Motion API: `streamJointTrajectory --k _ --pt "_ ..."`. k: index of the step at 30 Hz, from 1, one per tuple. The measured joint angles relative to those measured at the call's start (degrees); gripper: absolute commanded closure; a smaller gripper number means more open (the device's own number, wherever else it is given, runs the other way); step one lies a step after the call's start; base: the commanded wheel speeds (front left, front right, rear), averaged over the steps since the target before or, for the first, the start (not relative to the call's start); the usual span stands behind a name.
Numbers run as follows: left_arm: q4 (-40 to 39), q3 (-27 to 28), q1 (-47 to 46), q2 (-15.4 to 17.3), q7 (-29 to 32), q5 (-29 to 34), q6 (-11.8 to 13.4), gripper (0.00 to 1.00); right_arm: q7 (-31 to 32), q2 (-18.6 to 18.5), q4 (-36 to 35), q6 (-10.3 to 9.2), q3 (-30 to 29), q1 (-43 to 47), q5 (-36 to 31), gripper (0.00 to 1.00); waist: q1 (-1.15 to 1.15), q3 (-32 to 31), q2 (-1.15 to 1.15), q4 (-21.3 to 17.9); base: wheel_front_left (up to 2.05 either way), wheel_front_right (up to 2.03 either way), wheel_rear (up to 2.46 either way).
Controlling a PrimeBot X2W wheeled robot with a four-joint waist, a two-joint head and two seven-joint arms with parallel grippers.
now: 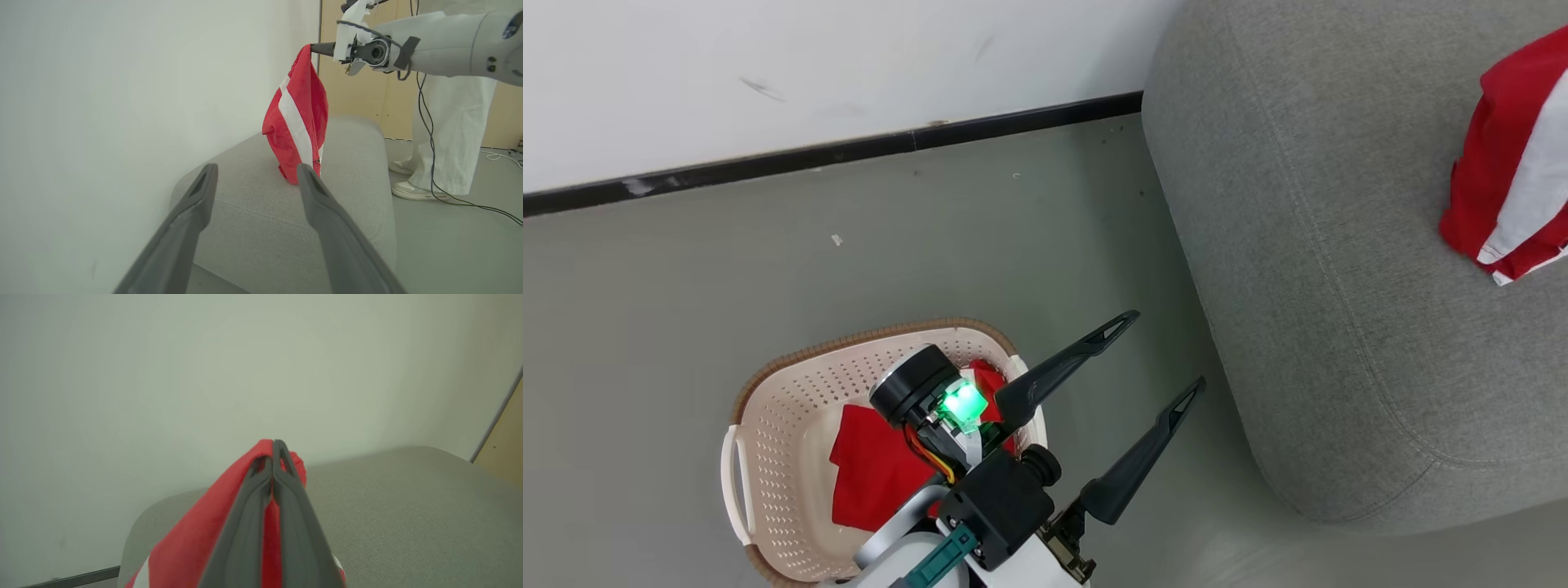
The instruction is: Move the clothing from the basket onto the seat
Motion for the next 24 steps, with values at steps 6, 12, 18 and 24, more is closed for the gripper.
streamJointTrajectory --k 6,12,18,24 --pt "-0.3 -0.4 -1.5 -0.1 0.4 0.1 -0.2 0.0 -2.3 3.1 4.4 0.01 -1.6 3.6 -0.2 1.0 0.0 2.6 0.0 1.4 0.0 0.0 0.0" --pt "-0.1 -0.5 -2.8 -0.2 0.3 0.1 -0.6 0.0 -3.9 5.8 8.0 0.01 -3.9 8.1 -0.4 1.0 0.0 4.7 0.0 2.7 0.0 0.0 0.0" --pt "1.4 -0.5 -4.0 -0.3 -0.6 0.1 -1.5 0.0 -4.5 8.2 10.2 0.01 -7.8 11.5 0.0 0.99 0.0 6.0 0.0 4.1 0.0 0.0 0.0" --pt "3.1 0.5 -4.0 0.4 -1.1 0.1 -1.6 0.0 -4.6 10.8 8.6 0.01 -7.5 12.4 -0.5 0.39 0.0 5.8 0.0 4.0 0.0 0.0 0.0"
